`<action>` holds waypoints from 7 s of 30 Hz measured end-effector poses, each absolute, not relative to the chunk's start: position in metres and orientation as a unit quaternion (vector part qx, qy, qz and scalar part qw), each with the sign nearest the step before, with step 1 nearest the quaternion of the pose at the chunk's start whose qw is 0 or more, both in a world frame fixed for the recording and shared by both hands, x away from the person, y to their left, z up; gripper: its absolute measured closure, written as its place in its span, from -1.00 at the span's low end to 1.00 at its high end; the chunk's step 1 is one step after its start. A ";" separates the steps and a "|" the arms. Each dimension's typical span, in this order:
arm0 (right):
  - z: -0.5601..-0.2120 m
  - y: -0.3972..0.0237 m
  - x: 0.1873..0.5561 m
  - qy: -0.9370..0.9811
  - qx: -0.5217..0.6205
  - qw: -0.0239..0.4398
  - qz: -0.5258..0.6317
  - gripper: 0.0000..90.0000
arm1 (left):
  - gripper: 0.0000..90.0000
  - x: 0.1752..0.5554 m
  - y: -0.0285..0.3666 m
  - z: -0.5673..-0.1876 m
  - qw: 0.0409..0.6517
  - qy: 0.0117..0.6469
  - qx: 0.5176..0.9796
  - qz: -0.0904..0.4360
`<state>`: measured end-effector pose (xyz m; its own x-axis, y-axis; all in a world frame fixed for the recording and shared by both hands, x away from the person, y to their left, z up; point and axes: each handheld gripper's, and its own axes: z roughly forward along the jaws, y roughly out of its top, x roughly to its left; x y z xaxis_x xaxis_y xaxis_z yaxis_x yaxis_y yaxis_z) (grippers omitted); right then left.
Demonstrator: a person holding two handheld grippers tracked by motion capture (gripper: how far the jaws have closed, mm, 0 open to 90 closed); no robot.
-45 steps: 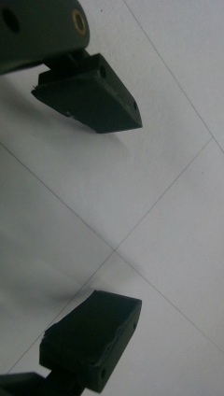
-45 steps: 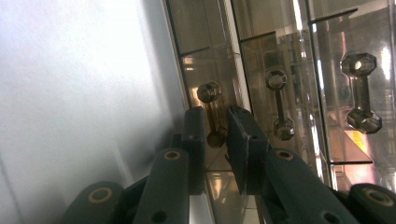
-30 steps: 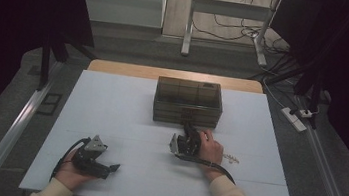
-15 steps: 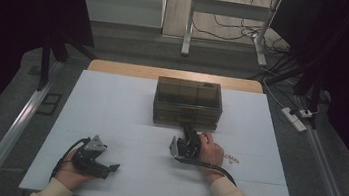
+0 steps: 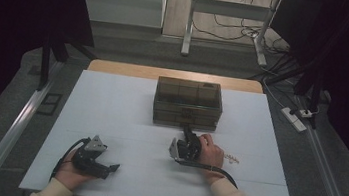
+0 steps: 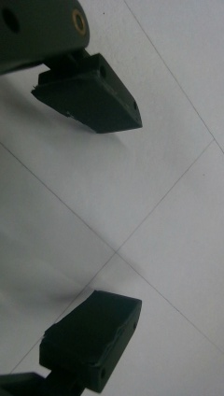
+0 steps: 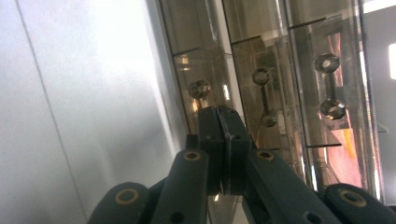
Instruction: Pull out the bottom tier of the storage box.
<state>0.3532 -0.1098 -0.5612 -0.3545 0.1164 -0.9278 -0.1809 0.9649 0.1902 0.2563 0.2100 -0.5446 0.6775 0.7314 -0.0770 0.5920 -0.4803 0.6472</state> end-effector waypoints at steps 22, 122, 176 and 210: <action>-0.545 -0.117 0.358 0.843 0.000 0.509 0.174 0.52 | -0.71 0.256 0.210 -0.545 0.331 0.387 0.854 0.105; -0.515 -0.132 0.403 0.919 0.096 0.258 0.283 0.12 | -0.72 0.256 0.209 -0.545 0.328 0.385 0.857 0.101; -0.517 -0.125 0.404 0.911 0.073 0.312 0.260 0.28 | -0.72 0.256 0.208 -0.545 0.326 0.384 0.858 0.101; -0.511 -0.132 0.401 0.918 0.086 0.276 0.271 0.45 | -0.72 0.255 0.210 -0.543 0.332 0.386 0.854 0.106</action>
